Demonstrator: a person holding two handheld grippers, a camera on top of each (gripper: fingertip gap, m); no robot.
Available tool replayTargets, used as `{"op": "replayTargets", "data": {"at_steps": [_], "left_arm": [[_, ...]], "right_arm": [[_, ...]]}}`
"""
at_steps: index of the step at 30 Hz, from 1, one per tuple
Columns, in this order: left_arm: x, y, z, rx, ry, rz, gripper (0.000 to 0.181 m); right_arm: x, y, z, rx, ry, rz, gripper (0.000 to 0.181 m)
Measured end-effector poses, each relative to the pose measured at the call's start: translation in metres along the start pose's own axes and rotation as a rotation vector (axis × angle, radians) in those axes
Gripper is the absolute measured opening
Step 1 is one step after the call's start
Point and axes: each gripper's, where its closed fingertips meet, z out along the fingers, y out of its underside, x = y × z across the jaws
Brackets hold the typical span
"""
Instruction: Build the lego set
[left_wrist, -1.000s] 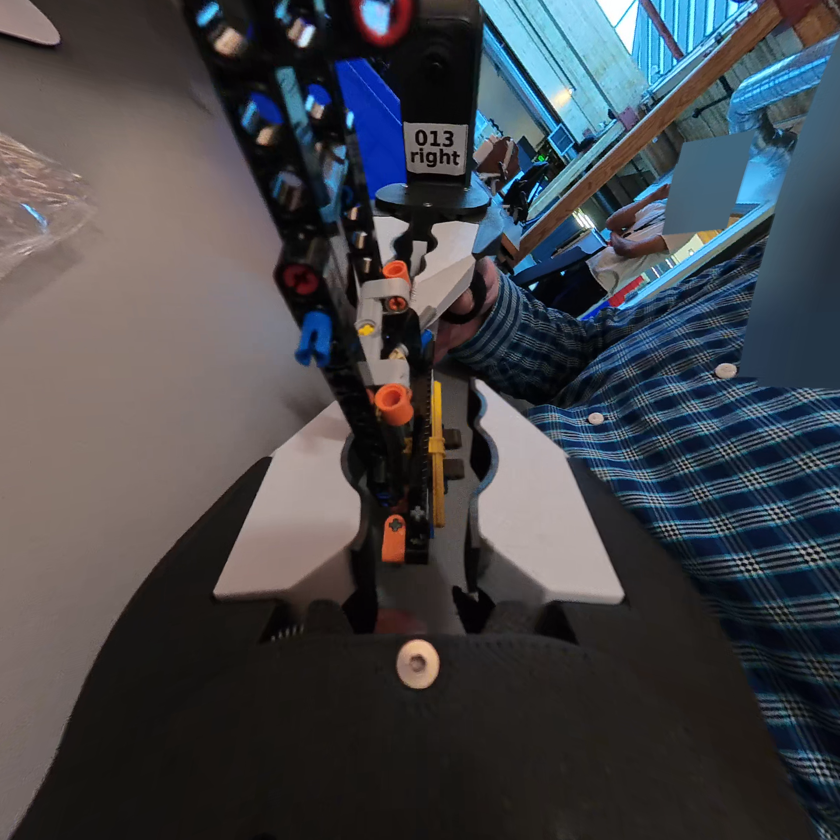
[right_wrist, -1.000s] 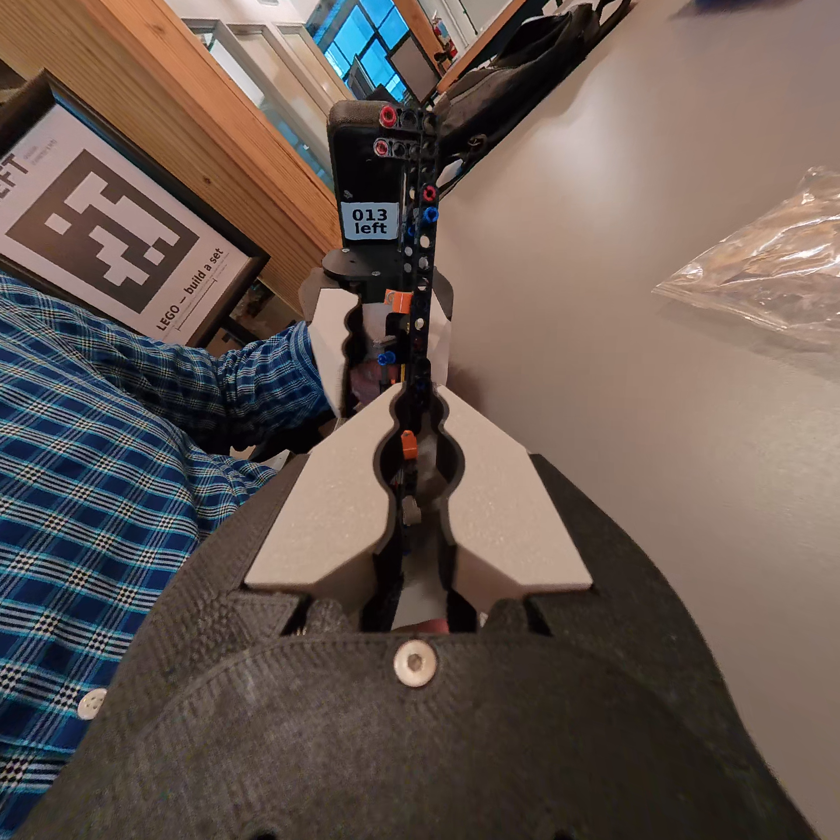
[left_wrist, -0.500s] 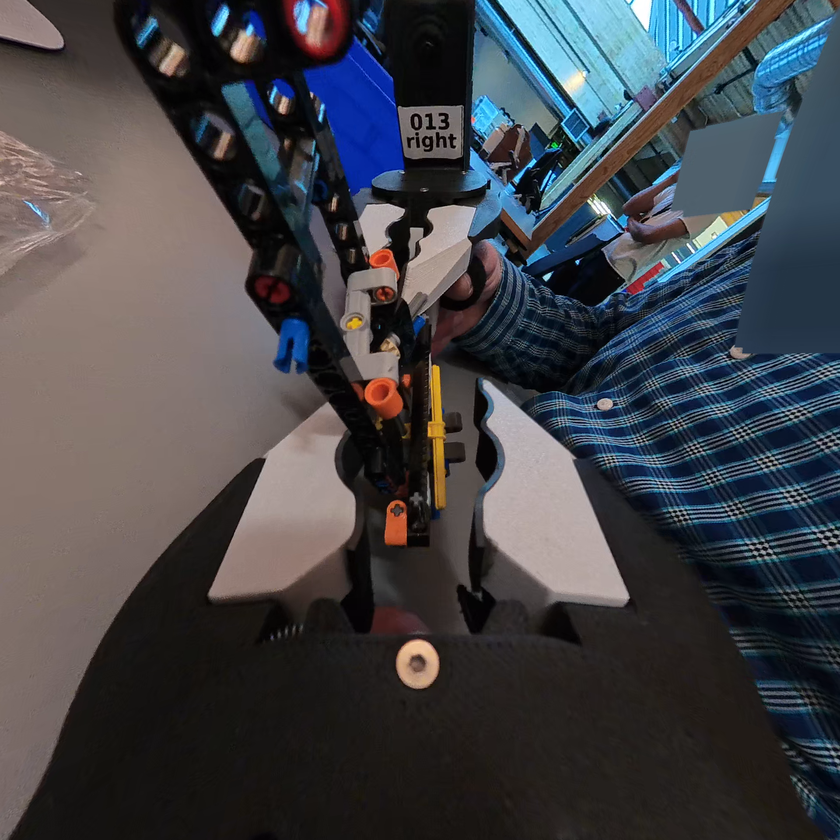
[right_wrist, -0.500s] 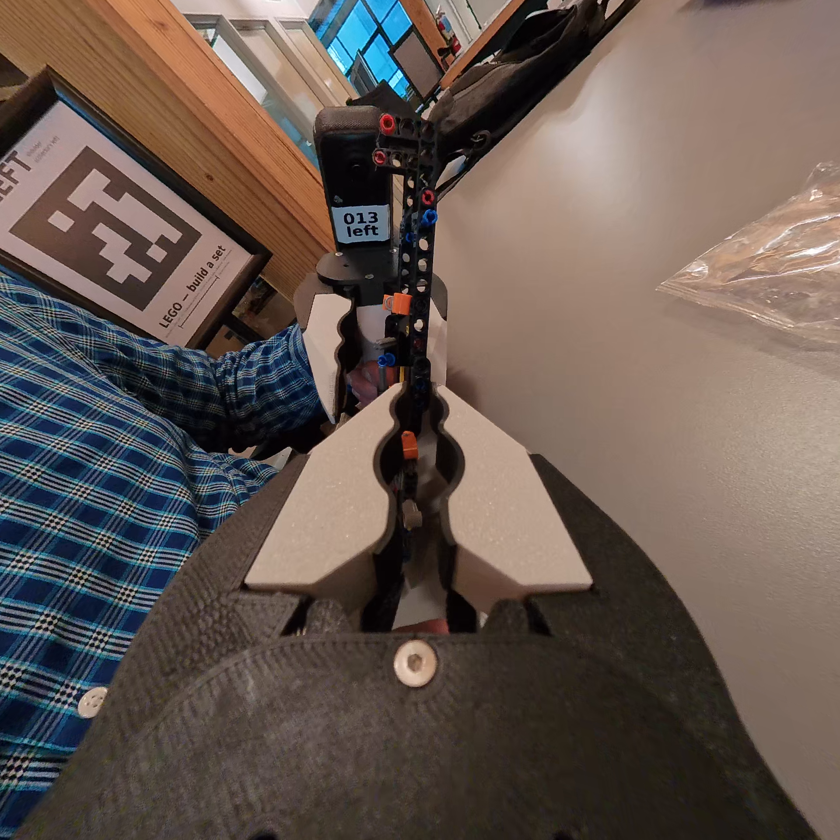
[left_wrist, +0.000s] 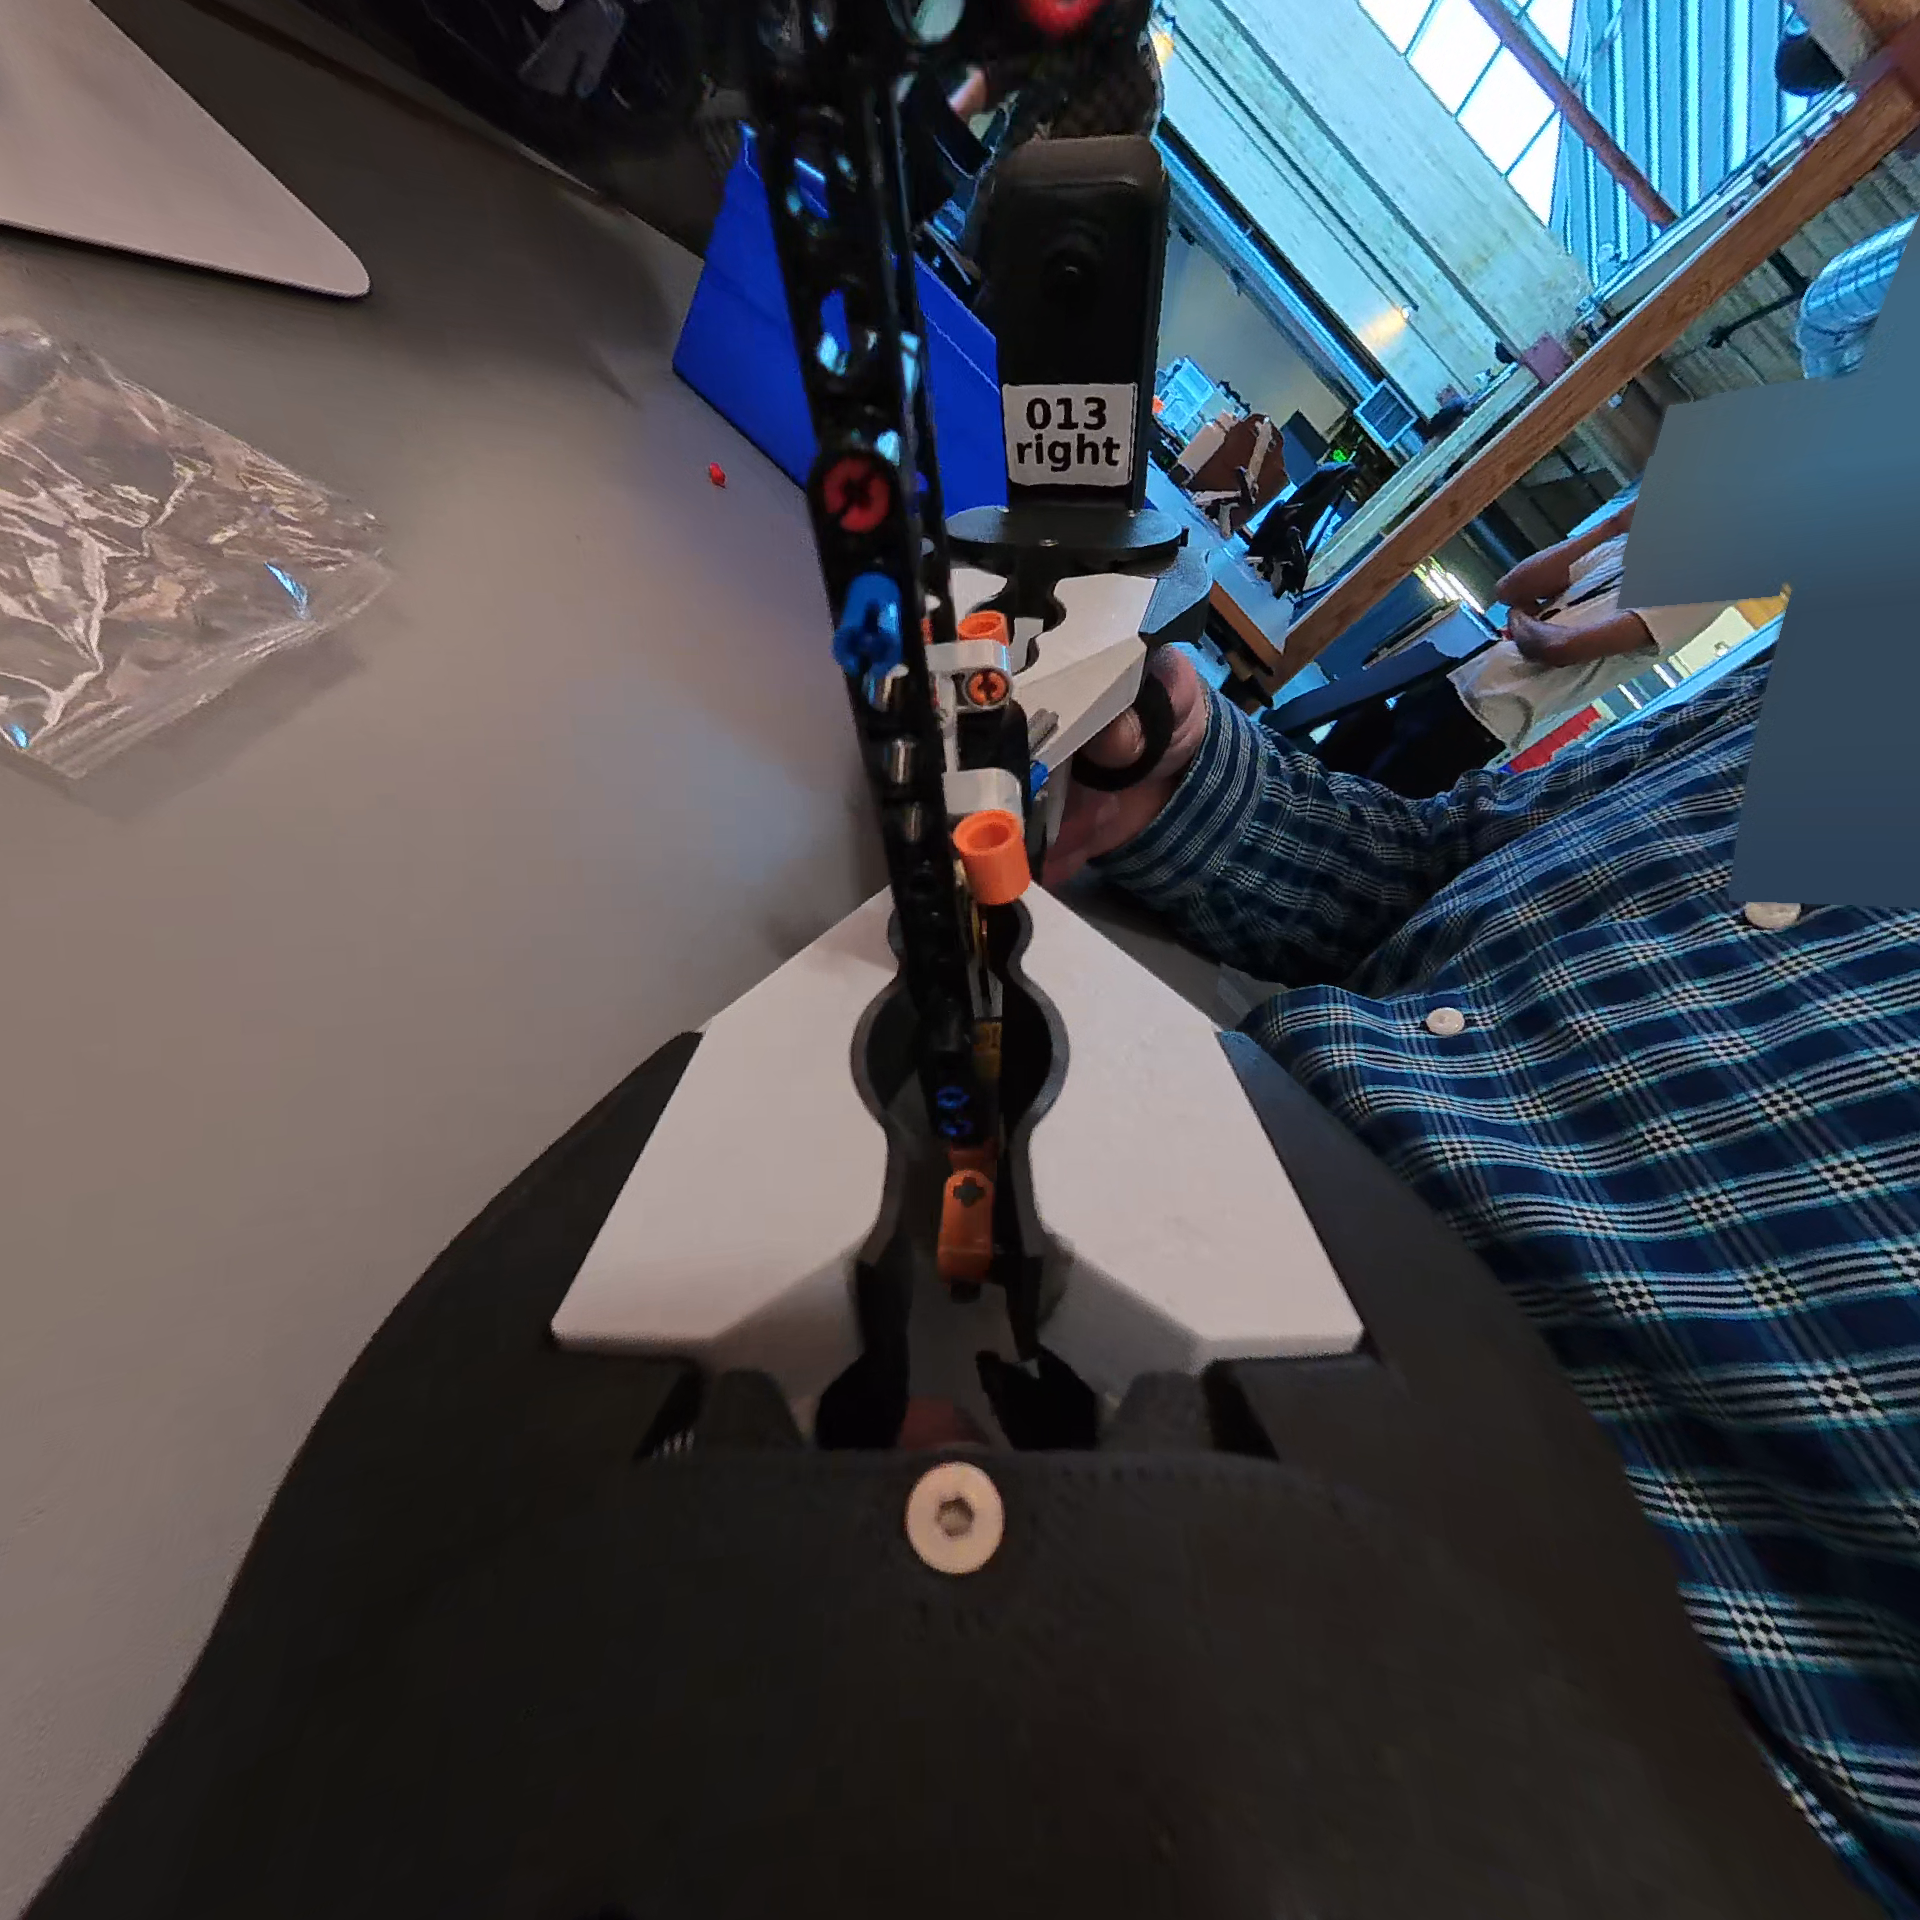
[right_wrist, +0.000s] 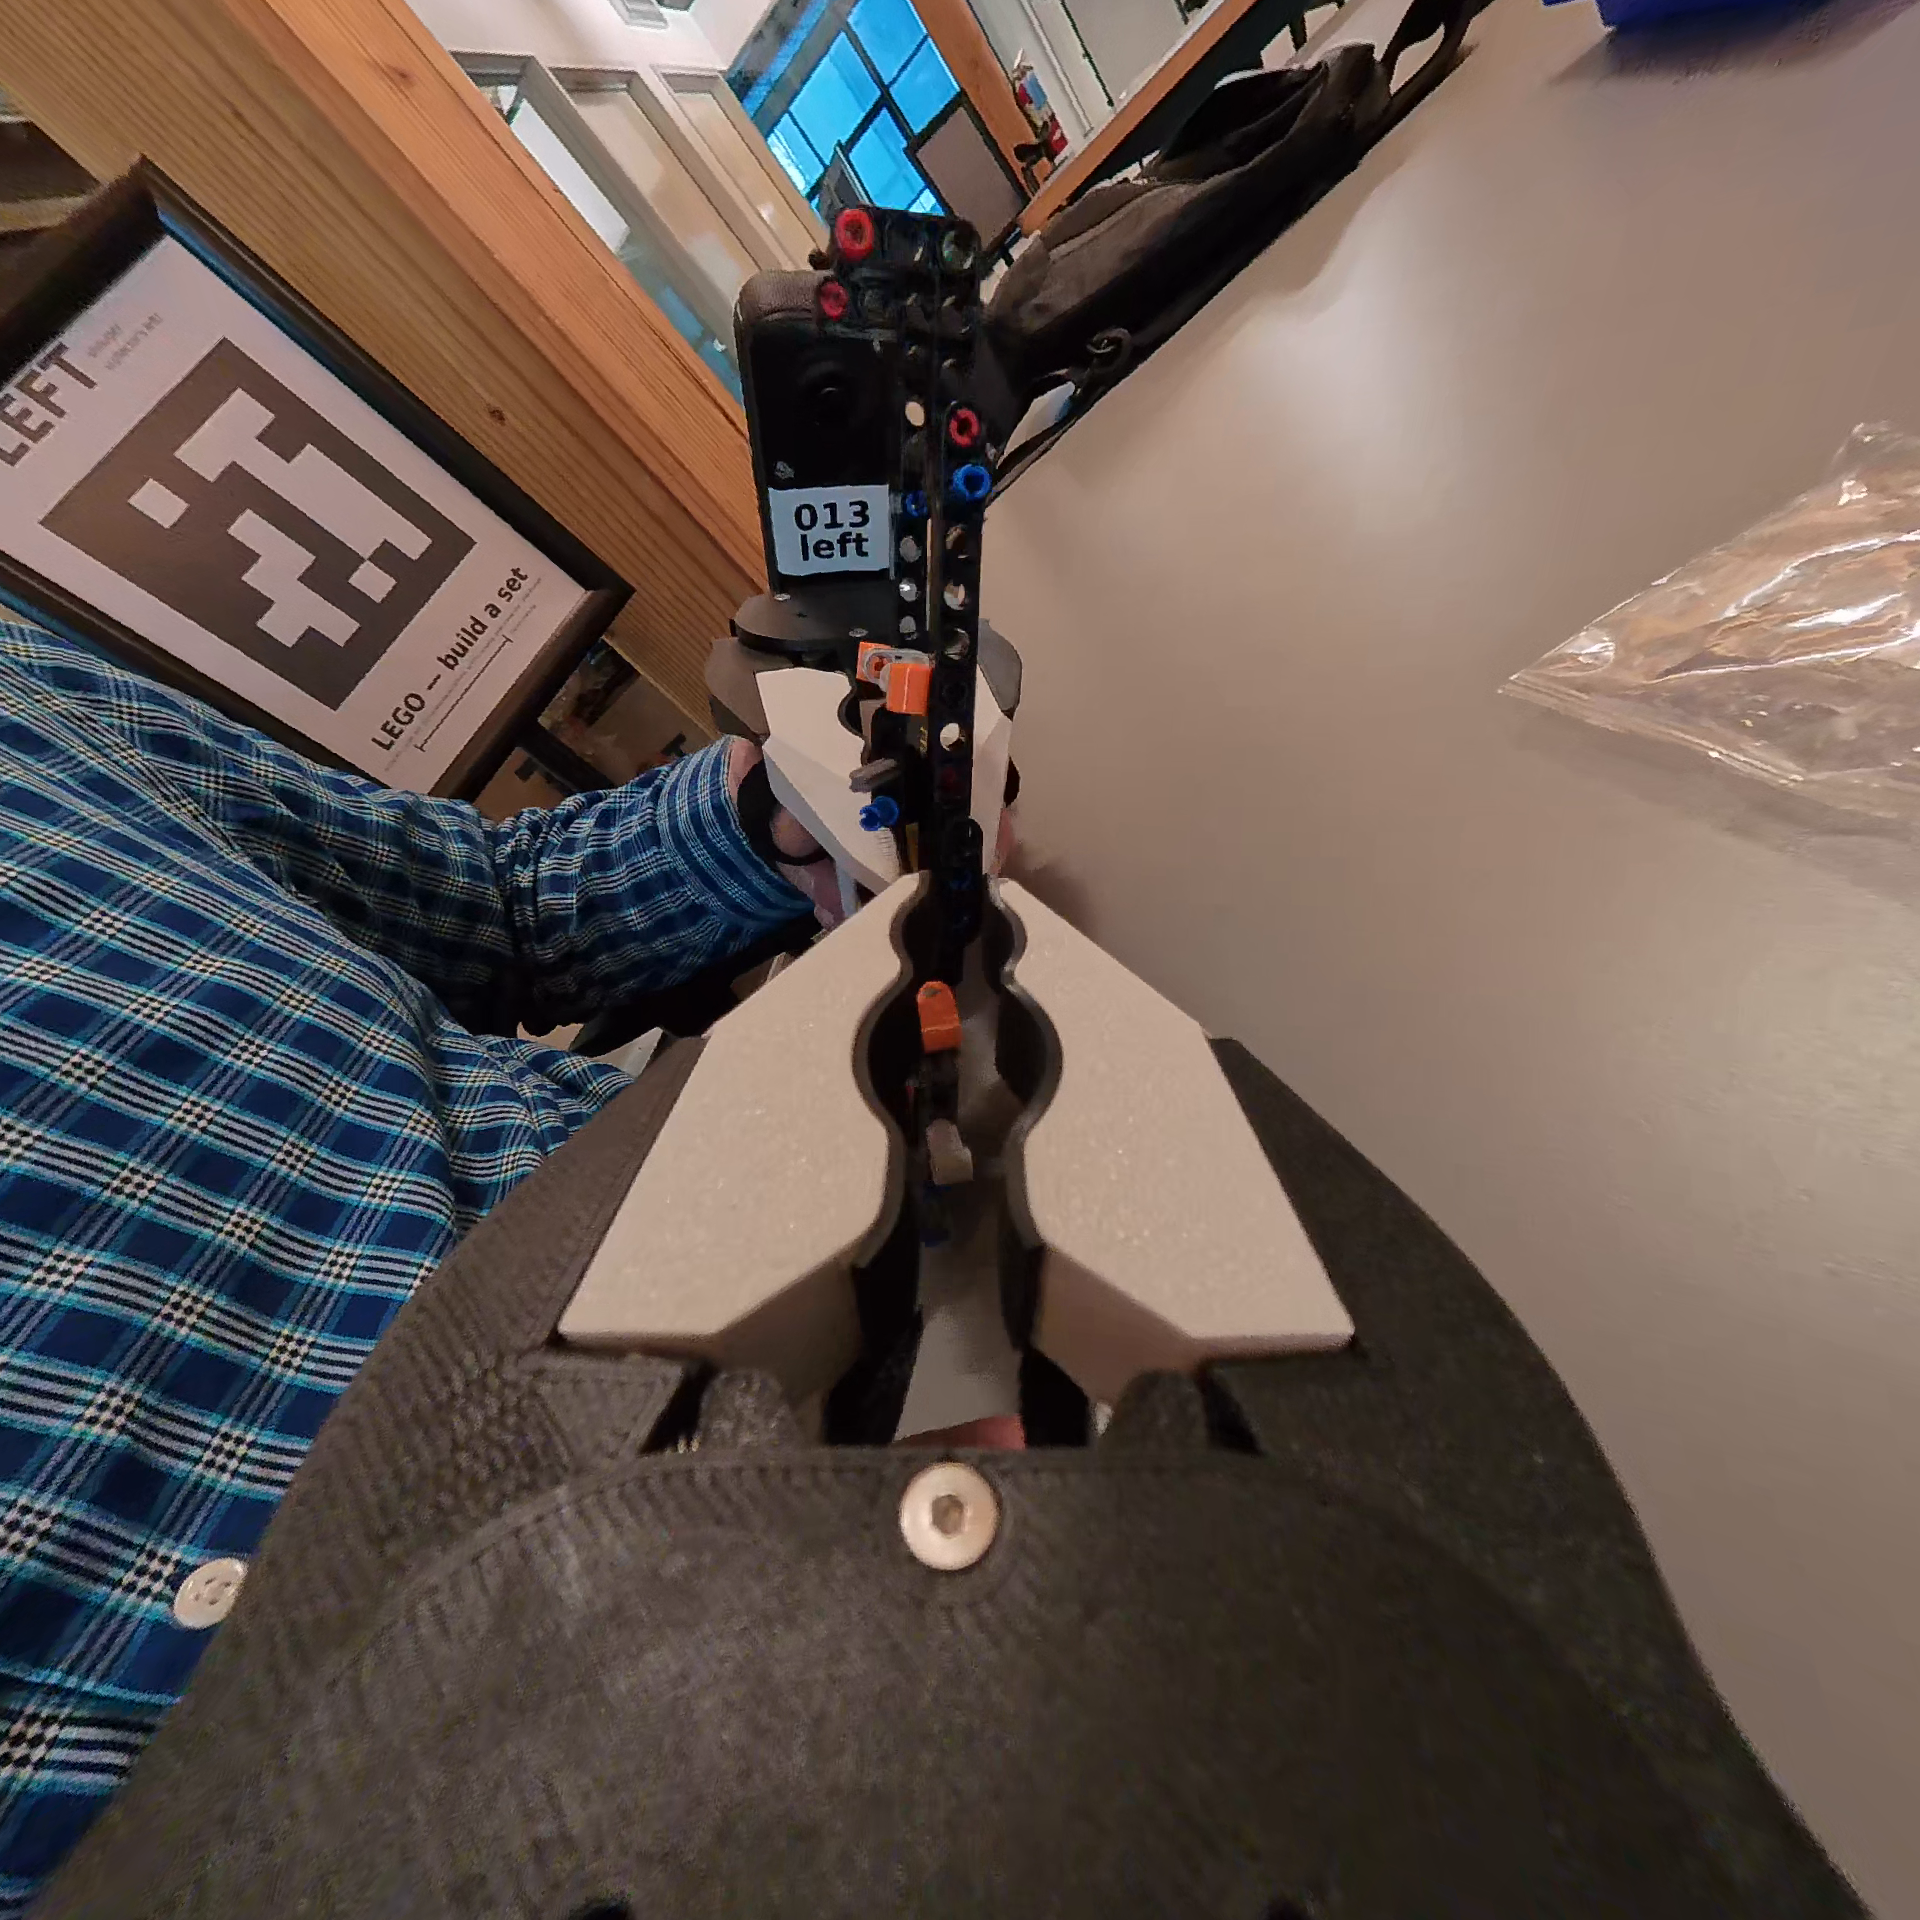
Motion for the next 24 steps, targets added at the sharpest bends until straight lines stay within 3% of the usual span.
{"op": "replayTargets", "data": {"at_steps": [11,21,24], "left_arm": [[0.011,-0.006,-0.001,0.044,0.073,0.003,0.006],[0.014,-0.013,-0.004,0.102,0.102,-0.02,0.005],[0.017,-0.013,-0.004,0.102,0.118,-0.014,0.005]], "right_arm": [[-0.012,-0.007,-0.003,0.046,-0.103,0.032,0.005],[-0.016,-0.02,-0.009,0.17,-0.061,-0.007,0.005],[-0.011,-0.019,-0.013,0.145,-0.065,0.004,0.004]]}}
